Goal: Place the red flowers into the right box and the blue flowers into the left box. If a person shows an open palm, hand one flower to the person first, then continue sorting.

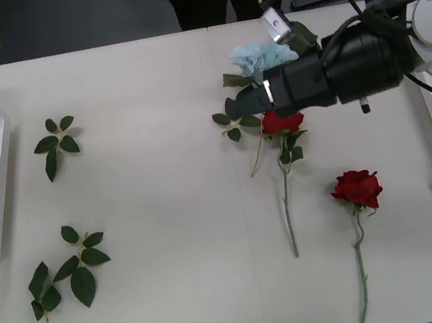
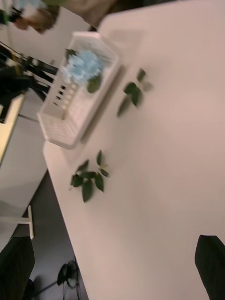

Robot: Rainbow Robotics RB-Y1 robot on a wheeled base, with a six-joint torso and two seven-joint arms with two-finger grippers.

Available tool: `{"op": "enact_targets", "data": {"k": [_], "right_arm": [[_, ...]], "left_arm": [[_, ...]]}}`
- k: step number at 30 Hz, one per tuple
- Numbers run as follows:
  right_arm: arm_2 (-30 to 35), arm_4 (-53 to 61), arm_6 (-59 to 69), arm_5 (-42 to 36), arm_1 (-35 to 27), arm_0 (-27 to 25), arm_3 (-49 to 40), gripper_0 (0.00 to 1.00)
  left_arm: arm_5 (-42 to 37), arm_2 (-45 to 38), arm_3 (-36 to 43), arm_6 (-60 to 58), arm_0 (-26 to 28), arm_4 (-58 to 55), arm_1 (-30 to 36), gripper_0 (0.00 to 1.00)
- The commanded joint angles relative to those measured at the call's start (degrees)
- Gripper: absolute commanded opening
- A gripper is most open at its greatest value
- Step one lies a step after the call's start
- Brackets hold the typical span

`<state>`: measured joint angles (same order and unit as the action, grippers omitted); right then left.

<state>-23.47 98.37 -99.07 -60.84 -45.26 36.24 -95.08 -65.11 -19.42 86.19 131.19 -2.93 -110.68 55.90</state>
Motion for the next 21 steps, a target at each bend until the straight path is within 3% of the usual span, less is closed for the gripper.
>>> {"op": "enact_targets", "data": {"k": [1,8,21], "right_arm": [[0.10,-8.99,15.67,-0.86,-7.12,-5.39,-10.92,1.00],[0.18,-22.08,36.23,-1.21,-13.01,-13.74,-22.70,1.00],[3.44,-44.06,59.00,-12.64,-13.62,-25.69,-33.15,1.00]], "left_arm": [[-4.94,-6.16,-8.15,1.35,1.17,2.40,6.85,0.00],[-5.47,-13.19,-18.43,4.61,5.83,8.28,9.40,0.00],[0.60,-13.28,-25.46,16.73,16.11,10.39,11.33,0.00]]}}
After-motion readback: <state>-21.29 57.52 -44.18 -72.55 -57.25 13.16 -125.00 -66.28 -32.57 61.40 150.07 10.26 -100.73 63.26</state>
